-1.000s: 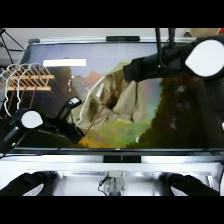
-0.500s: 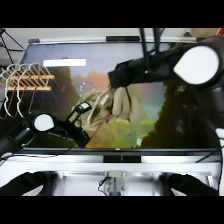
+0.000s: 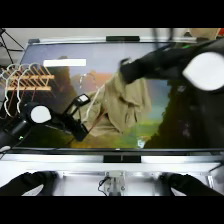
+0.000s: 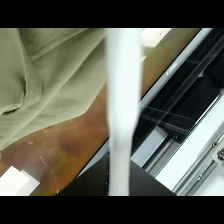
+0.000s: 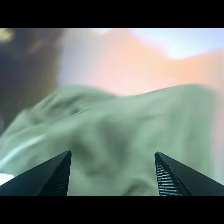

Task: Fold the shirts.

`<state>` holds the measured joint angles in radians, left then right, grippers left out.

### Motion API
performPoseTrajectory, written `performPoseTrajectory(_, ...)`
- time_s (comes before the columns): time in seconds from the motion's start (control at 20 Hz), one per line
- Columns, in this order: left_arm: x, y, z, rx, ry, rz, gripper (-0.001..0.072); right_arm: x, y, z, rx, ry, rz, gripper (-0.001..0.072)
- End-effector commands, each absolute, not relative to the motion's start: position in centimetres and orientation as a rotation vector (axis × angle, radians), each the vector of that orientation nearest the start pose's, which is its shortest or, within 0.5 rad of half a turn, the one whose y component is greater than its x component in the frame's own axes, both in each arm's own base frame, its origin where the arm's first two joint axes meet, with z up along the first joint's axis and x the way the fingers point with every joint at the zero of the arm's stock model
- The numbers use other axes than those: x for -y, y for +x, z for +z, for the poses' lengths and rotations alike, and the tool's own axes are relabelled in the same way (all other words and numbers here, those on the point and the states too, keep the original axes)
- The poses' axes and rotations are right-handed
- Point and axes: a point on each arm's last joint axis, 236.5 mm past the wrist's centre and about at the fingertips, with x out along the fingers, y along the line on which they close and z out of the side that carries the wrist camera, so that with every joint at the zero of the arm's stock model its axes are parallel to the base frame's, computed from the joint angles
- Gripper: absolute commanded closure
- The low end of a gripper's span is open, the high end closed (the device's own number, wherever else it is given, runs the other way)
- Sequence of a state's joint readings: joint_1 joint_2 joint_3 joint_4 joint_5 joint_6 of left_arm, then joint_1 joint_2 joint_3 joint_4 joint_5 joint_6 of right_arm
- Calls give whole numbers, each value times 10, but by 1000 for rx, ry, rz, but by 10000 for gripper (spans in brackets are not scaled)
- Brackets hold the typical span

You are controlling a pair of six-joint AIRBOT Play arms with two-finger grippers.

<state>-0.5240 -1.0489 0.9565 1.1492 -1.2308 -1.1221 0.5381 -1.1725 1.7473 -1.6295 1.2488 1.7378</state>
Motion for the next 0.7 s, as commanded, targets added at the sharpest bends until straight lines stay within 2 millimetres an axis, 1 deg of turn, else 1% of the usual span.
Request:
performPoseTrajectory(0.0, 227, 218, 32, -1207, 411, -1053, 663, -100, 402, 277, -716, 57, 129, 84)
performPoseTrajectory(0.05, 227, 216, 31, -1204, 427, -1067, 663, -75, 406, 258, -794, 80, 99, 84)
performPoseTrajectory(0.1, 226, 216, 31, -1200, 438, -1077, 663, -59, 405, 234, -890, 52, 109, 84)
performPoseTrajectory(0.15, 227, 216, 30, -1201, 441, -1080, 663, -50, 401, 212, -977, -38, 157, 84)
performPoseTrajectory(0.2, 227, 216, 28, -1207, 444, -1082, 662, -46, 396, 192, -1051, -187, 257, 84)
performPoseTrajectory(0.25, 227, 216, 24, -1219, 448, -1086, 663, -52, 388, 174, -1105, -386, 427, 84)
performPoseTrajectory(0.3, 226, 217, 18, -1227, 466, -1100, 662, -65, 380, 162, -1112, -548, 614, 84)
performPoseTrajectory(0.35, 227, 217, 13, -1232, 484, -1117, 663, -81, 375, 155, -1081, -675, 781, 84)
performPoseTrajectory(0.4, 227, 217, 7, -1240, 502, -1135, 663, -96, 374, 153, -1033, -758, 882, 84)
performPoseTrajectory(0.45, 227, 217, 2, -1247, 515, -1149, 664, -107, 379, 154, -977, -818, 927, 84)
performPoseTrajectory(0.55, 227, 217, -7, -1267, 527, -1163, 664, -128, 396, 163, -846, -891, 939, 85)
performPoseTrajectory(0.6, 228, 218, -10, -1272, 532, -1168, 664, -142, 400, 167, -786, -920, 966, 85)
performPoseTrajectory(0.65, 229, 219, -11, -1267, 532, -1166, 664, -152, 399, 165, -746, -988, 1017, 84)
